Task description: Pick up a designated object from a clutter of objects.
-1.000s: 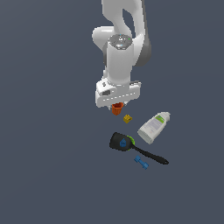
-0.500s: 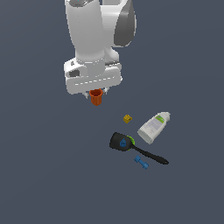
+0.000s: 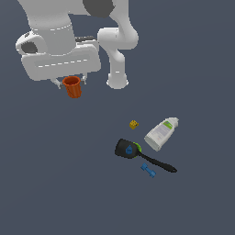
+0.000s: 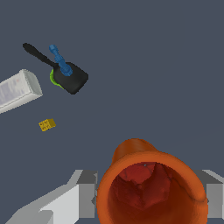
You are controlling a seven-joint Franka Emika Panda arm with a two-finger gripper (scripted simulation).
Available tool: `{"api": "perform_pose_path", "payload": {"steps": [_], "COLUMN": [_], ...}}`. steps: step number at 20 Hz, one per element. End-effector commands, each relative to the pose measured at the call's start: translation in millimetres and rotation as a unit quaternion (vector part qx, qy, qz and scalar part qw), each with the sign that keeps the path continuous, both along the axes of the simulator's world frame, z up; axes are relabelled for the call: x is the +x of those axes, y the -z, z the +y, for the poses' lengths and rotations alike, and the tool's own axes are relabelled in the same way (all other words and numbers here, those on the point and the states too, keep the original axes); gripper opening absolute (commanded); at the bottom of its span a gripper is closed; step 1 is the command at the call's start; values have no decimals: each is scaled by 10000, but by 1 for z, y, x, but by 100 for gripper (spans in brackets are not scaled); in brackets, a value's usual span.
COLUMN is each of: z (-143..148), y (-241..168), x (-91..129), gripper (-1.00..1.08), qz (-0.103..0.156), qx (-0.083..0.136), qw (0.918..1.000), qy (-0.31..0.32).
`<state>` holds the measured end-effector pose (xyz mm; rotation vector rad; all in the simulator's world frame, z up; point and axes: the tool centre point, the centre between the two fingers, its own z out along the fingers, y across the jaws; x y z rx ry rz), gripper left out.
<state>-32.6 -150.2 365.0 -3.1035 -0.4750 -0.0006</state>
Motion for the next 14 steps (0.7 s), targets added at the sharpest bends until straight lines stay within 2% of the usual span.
{"api": "perform_pose_path", "payload": {"steps": [1,7,14], "z": [-18,-48,-67], "y": [-18,-47,-66], "x": [4,12,18], "gripper": [-100,-100,-100], "qz": [2,2,2], "qx": [-4,-9,-11], "qw": [10000,10000,10000], "qy": [-6,-7,-8]}}
